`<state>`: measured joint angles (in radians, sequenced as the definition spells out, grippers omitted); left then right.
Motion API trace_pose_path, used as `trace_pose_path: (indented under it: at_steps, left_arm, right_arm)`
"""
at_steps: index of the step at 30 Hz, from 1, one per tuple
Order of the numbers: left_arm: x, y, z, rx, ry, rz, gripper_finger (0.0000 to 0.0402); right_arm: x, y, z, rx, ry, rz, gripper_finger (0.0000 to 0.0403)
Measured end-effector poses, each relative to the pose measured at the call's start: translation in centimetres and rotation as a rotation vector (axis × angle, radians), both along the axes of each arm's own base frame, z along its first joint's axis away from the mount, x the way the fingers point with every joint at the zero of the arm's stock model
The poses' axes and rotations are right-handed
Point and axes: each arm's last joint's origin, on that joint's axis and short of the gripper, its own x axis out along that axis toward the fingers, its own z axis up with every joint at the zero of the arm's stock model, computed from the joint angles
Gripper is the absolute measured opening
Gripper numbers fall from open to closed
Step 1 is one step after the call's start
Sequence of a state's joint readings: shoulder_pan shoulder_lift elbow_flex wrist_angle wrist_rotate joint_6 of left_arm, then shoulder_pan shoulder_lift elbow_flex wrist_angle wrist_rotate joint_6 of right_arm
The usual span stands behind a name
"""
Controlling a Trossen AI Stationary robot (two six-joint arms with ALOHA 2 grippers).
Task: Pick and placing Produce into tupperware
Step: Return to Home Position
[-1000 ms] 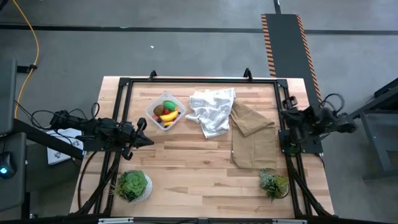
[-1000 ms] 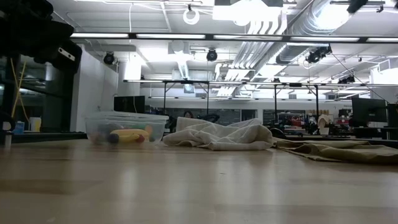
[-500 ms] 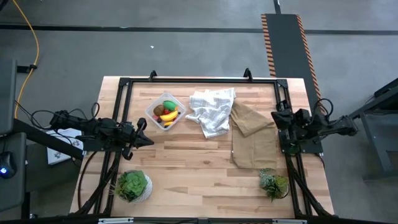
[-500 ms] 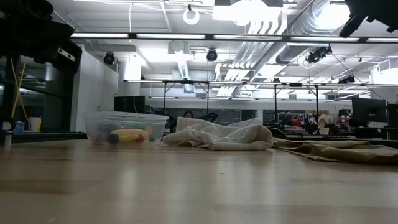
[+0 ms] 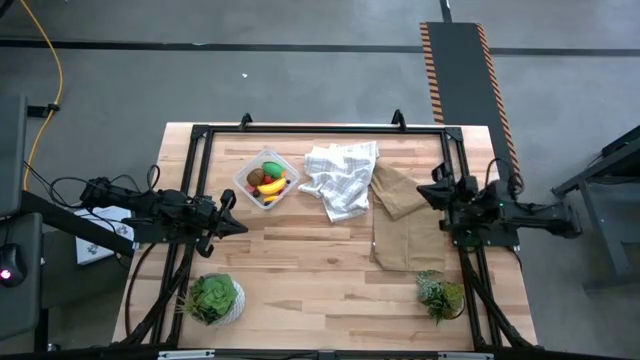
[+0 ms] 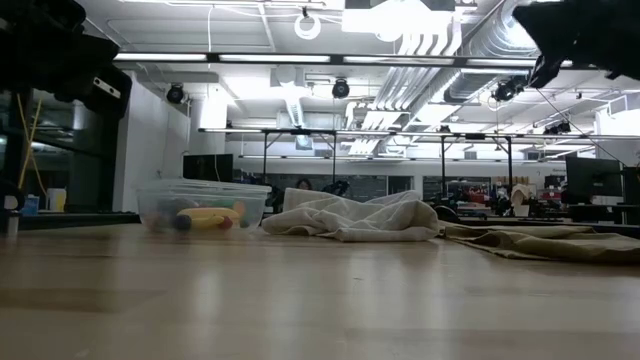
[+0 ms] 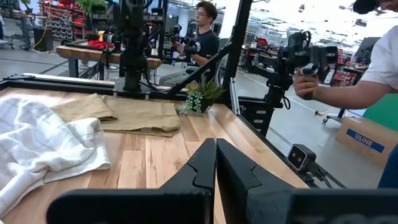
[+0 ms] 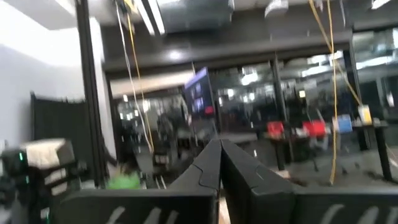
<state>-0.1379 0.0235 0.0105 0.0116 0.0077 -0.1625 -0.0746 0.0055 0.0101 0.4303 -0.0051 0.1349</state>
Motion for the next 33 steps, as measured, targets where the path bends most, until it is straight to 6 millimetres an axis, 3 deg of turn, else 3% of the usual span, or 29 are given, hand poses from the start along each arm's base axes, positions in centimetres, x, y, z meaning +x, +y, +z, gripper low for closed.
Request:
trace_pose_path:
  at_steps: [20,33]
  left_arm:
    - [0.0,0.0,0.0,0.000,0.000,0.000,0.0003]
    - [0.0,0.0,0.0,0.000,0.000,0.000,0.0001]
  right_arm:
    - [0.9,-0.1,-3.9,-0.060,0.420,-0.009,0.0000]
    - [0.9,-0.1,-3.9,-0.056,0.425,-0.024,0.0000]
